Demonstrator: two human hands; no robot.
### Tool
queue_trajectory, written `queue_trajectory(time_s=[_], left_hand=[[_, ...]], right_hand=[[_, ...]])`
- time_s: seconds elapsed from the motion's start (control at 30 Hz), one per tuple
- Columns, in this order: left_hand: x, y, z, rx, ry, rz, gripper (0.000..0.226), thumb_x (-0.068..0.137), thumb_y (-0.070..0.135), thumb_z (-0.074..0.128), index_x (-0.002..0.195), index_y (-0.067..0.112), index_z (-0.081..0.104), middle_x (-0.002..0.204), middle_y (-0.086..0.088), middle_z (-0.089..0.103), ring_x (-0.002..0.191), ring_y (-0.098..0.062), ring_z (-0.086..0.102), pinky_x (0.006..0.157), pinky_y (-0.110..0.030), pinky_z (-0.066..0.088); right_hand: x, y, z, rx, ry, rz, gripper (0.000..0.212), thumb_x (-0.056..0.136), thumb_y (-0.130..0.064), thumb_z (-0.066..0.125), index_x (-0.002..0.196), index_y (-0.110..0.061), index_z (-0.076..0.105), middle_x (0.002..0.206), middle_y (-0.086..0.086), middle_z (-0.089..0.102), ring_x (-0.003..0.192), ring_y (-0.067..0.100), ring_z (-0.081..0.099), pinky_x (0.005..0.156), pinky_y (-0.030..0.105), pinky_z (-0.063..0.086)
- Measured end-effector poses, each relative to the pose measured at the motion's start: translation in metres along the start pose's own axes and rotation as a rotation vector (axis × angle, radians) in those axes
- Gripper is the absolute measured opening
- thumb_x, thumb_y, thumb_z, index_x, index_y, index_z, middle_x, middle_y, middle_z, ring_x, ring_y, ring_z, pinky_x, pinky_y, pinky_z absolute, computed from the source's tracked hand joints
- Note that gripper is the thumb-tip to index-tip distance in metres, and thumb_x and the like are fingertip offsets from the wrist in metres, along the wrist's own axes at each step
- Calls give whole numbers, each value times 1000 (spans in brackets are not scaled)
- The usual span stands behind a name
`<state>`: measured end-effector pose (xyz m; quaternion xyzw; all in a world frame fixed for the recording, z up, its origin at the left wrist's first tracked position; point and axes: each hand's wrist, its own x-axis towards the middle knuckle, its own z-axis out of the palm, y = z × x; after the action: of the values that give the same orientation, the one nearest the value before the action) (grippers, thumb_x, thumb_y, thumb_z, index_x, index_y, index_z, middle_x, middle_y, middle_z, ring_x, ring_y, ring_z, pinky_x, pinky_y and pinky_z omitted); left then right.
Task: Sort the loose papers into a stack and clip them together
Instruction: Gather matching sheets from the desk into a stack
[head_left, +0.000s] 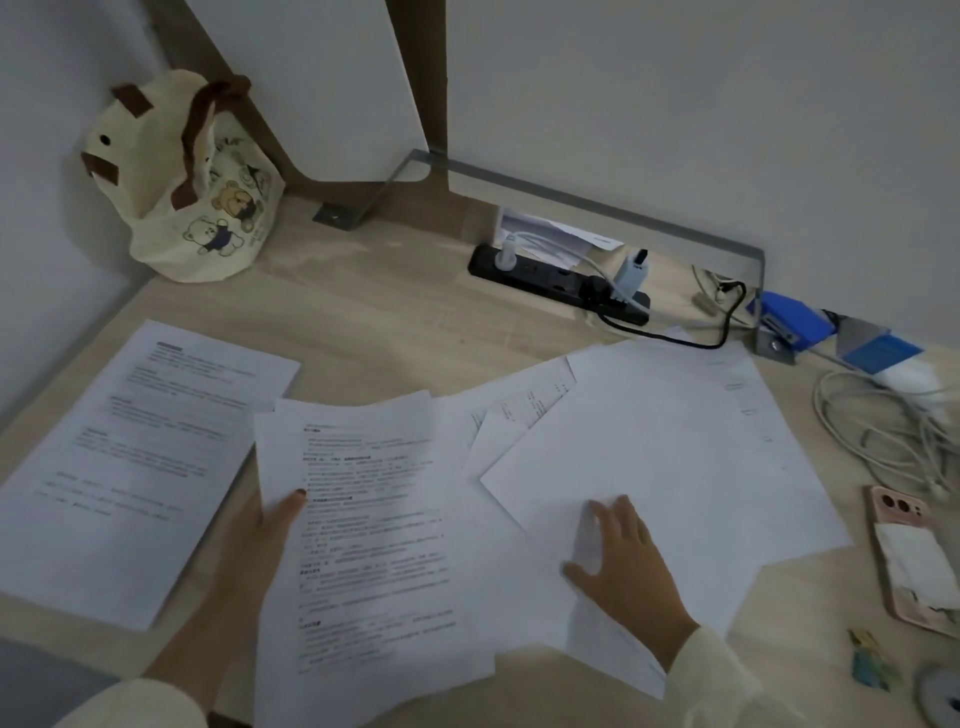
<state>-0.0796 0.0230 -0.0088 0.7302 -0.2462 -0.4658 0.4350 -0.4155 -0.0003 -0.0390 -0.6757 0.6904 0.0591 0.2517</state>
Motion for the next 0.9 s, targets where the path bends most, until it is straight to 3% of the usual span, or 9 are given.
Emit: queue_trajectory(time_s=[0.07,0.13,0.2,0.27,0.33,0.47,0.53,0.67,0.9], left_hand=[[3,-6,2,10,18,-35,37,91,10,53,128,11,50,119,-4,54,113,-26,51,99,-48,39],[10,-15,3,11,24,-71,36,90,10,54,126,8,51,121,-7,56,112,-27,52,98,-47,40],[14,-20,4,32,30,-105,33,89,8,56,121,8,53,118,-8,58,109,-27,54,94,-45,42],[19,-25,4,60,13,-127,34,88,8,57,122,6,54,118,-10,59,111,-31,55,95,-46,42],[22,-28,4,69,-4,-157,36,89,5,54,125,2,51,115,-8,56,112,-31,52,93,-43,40],[25,-31,3,38,-7,-173,38,90,4,53,127,2,50,122,-11,55,115,-31,51,99,-47,40],[29,-37,0,42,-7,-162,37,89,5,55,126,6,52,124,-13,57,117,-34,52,101,-51,39],[30,-40,-1,46,-8,-179,37,89,10,57,125,4,54,120,-12,59,112,-32,55,101,-52,40],[29,-42,-4,46,-22,-208,38,90,10,55,127,2,53,122,-16,59,113,-35,55,101,-51,40]], right_hand=[[1,-2,8,-119,-18,-17,80,81,-51,54,143,-18,17,150,19,13,141,31,16,110,36,31],[1,-10,10,-210,-13,-13,82,77,-44,59,143,-16,20,145,28,21,136,39,26,101,43,43],[2,-14,16,-264,-4,-26,90,56,-27,78,132,-9,34,125,37,47,113,48,53,68,46,58],[2,-14,22,-303,18,-1,92,39,-11,85,120,-6,42,107,39,58,94,48,63,47,42,57],[1,-12,27,-337,35,-27,91,39,-5,86,119,-5,42,107,39,58,94,48,63,49,42,58],[-4,-3,29,-193,24,-113,80,68,-30,69,135,-8,32,132,32,42,122,47,45,80,50,54],[-7,-3,30,-229,40,-122,85,64,-32,71,135,-9,31,132,29,45,121,45,48,74,49,56],[-7,-17,32,-352,17,-53,100,36,-9,84,126,-5,40,112,32,61,101,46,62,45,46,56],[-12,-6,32,-218,207,-109,74,51,3,77,121,-1,53,112,18,65,101,34,66,58,36,60]])
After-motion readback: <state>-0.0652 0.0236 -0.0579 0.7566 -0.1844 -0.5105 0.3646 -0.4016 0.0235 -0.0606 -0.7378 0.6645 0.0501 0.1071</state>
